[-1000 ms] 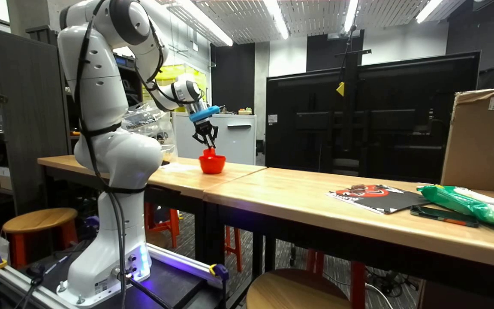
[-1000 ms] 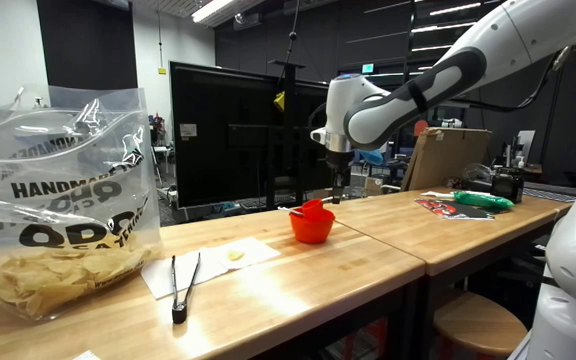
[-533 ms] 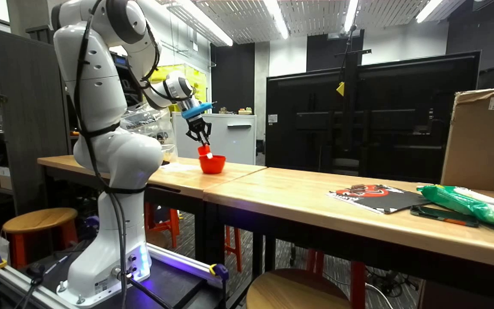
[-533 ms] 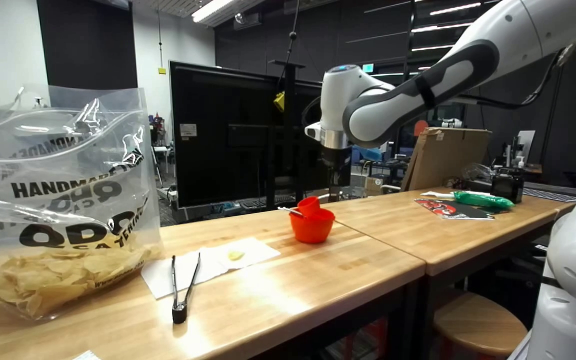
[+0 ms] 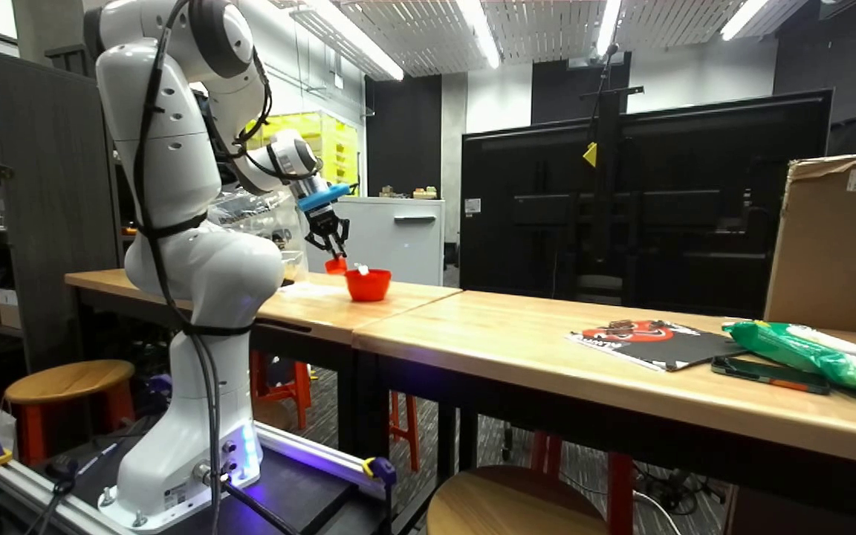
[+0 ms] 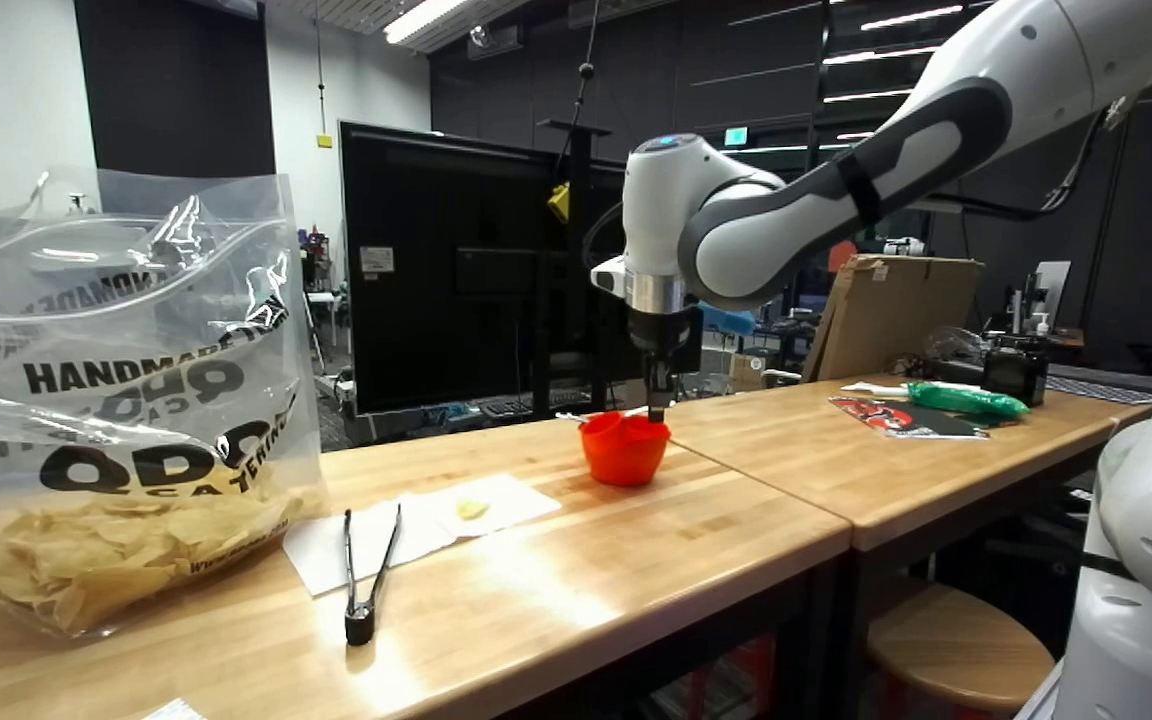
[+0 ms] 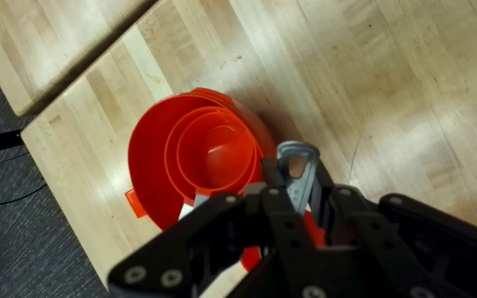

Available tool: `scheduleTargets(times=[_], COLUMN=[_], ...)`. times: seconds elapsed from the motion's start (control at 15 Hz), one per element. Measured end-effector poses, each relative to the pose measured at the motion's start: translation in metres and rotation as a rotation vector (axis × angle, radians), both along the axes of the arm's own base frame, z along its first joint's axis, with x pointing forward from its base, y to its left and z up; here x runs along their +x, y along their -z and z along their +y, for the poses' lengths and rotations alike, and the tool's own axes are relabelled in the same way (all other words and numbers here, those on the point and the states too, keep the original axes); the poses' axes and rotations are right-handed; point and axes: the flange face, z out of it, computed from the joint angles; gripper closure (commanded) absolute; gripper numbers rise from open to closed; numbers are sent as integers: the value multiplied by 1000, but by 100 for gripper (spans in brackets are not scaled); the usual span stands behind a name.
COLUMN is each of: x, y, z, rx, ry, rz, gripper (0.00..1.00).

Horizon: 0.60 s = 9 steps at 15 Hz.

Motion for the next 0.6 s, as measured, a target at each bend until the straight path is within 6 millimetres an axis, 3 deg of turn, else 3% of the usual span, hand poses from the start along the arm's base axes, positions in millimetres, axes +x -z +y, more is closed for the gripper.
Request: scheduleTargets(times=[0.6], x=[-12], y=[65], z=[-7], rx=[-14], ry=[107], rz=[97], gripper=[95])
